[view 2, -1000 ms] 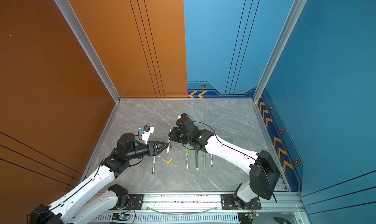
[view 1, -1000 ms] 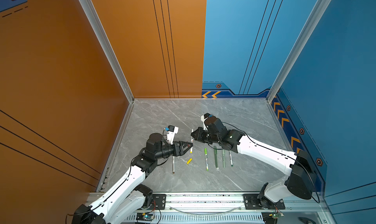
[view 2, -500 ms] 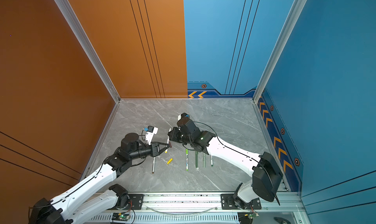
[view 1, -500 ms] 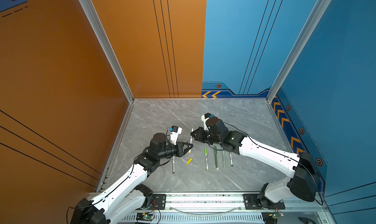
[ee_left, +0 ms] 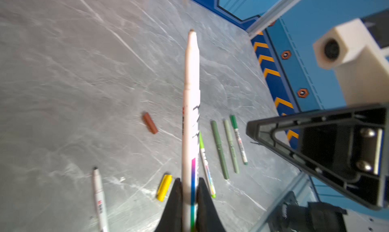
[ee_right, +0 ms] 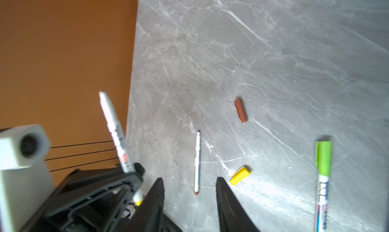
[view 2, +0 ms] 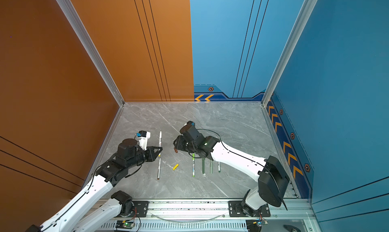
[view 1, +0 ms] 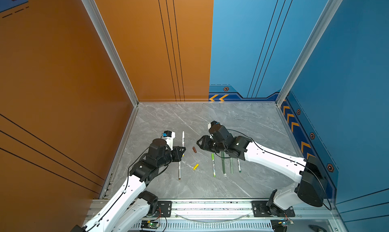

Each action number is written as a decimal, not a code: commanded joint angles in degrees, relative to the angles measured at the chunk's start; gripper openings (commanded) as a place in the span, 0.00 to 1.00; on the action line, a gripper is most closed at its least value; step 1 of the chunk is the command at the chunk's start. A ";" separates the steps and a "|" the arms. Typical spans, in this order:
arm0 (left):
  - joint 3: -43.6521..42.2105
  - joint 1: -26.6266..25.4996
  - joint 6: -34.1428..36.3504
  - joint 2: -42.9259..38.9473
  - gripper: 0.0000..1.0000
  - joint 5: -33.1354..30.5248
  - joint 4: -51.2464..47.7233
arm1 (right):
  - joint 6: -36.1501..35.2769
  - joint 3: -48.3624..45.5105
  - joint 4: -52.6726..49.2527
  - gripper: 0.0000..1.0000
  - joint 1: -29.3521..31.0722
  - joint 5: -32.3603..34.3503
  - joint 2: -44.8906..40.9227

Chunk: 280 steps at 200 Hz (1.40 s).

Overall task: Insert the pens into the pen caps
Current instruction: 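Release the pen and grasp the yellow cap with the right gripper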

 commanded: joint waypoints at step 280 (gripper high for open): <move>1.09 4.63 2.42 -2.97 0.00 -5.37 -10.96 | -3.60 10.14 -16.62 0.03 7.81 3.00 29.13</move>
